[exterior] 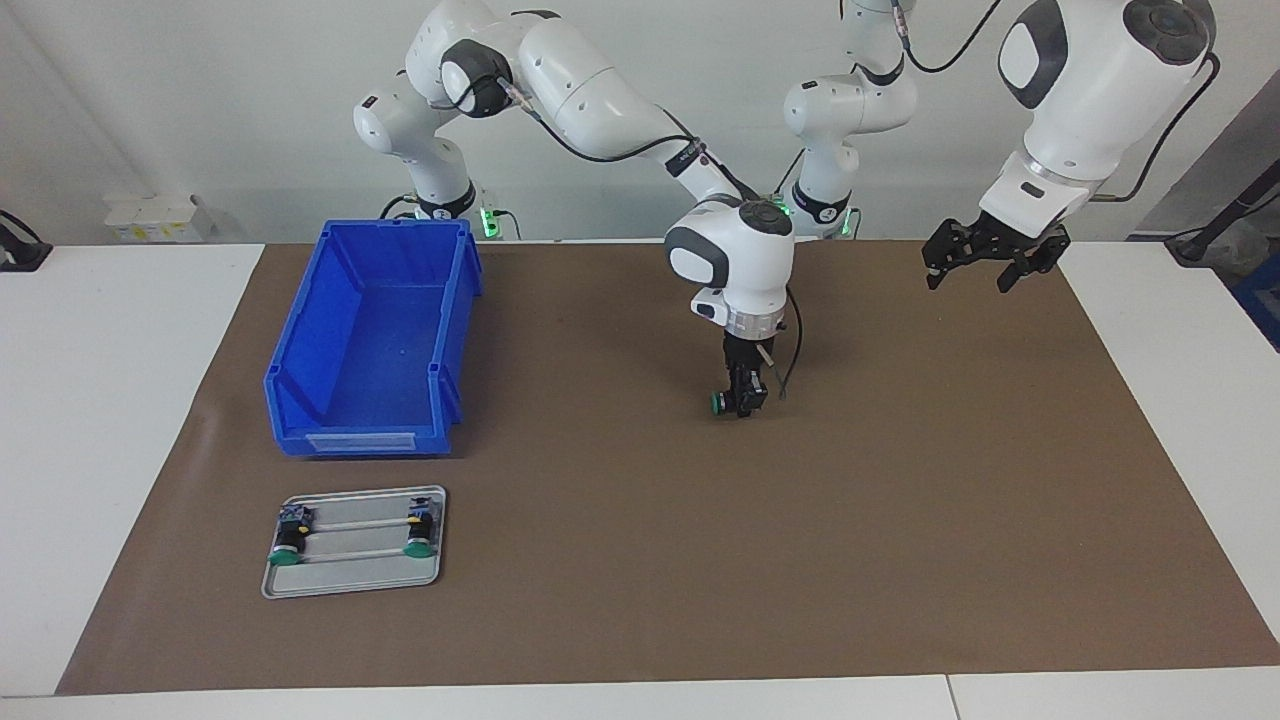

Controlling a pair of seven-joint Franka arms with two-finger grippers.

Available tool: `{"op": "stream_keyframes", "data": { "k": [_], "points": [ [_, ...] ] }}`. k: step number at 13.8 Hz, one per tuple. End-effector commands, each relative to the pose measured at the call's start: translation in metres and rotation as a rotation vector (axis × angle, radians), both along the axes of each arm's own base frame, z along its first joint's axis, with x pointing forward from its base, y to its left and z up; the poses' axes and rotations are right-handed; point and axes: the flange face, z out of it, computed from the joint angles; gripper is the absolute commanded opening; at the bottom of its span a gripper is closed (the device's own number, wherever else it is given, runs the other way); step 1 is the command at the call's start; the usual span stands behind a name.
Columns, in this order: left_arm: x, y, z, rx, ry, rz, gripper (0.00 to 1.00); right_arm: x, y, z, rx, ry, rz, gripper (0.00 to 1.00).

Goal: Place and press button with both arms

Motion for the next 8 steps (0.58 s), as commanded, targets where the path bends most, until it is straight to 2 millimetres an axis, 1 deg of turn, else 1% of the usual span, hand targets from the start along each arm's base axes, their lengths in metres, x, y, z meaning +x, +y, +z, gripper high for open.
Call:
{"op": "stream_keyframes", "data": {
  "k": [1,3,4,5,6,7,8],
  "points": [
    [-0.008,-0.007,0.002,-0.007,-0.019,-0.008,1.0,-0.003,-0.001,0.028,-0.008,-0.047,0.018,1.0],
    [-0.007,-0.011,0.002,-0.007,-0.023,-0.015,1.0,0.001,-0.011,0.052,-0.033,-0.04,0.053,1.0],
    [-0.008,-0.014,0.002,-0.006,-0.023,-0.015,1.0,0.005,-0.021,0.063,-0.05,-0.034,0.078,1.0],
    [-0.009,-0.017,0.001,-0.006,-0.017,-0.036,1.0,0.011,-0.039,0.078,-0.056,-0.037,0.098,1.0],
    [-0.009,-0.028,0.002,-0.007,-0.022,-0.069,1.0,0.019,-0.066,0.095,-0.058,-0.041,0.122,1.0],
    [-0.011,-0.036,0.0,-0.01,-0.021,-0.133,1.0,0.027,-0.099,0.12,-0.069,-0.047,0.185,1.0],
    [-0.013,-0.037,-0.001,-0.014,-0.013,-0.214,1.0,0.035,-0.13,0.136,-0.087,-0.042,0.244,1.0]
  ]
}}
